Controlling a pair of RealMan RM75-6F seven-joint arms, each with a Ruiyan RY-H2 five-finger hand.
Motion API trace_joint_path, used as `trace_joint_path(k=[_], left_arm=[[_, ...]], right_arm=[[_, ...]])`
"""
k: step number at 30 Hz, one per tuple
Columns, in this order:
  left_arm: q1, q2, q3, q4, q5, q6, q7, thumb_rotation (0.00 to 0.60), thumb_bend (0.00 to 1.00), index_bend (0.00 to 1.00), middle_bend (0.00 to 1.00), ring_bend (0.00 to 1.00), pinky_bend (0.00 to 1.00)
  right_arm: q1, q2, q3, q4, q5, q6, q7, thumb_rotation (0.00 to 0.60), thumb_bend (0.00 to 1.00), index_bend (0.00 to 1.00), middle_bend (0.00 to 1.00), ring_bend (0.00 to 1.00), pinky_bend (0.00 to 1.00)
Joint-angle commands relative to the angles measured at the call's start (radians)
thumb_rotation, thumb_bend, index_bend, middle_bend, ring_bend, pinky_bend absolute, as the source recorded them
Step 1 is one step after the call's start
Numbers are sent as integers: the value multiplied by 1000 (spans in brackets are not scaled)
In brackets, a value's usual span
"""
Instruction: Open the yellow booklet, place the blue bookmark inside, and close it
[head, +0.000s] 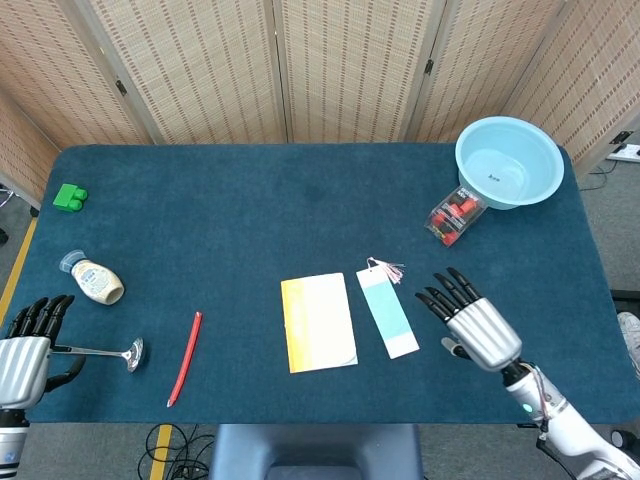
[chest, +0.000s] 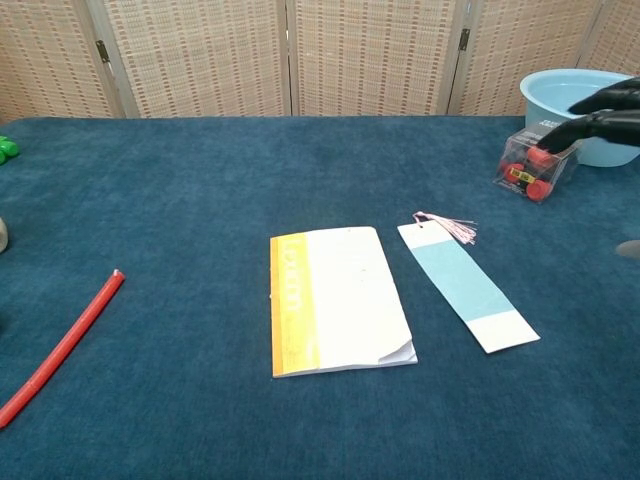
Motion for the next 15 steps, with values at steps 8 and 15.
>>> trace_joint_path(k=[8,15], left_arm=[[15,11,3,8,-13,8,-15,600,264,98,132,107,160],[20,13,4,12,-18,7,-22,600,264,98,132,107,160]], right_arm=[[184,-156,-14,171,-68,-170,29,600,183,251,211,4,0],[266,-237,-34,286,-97,-202,68,600,183,280,211,5,0]])
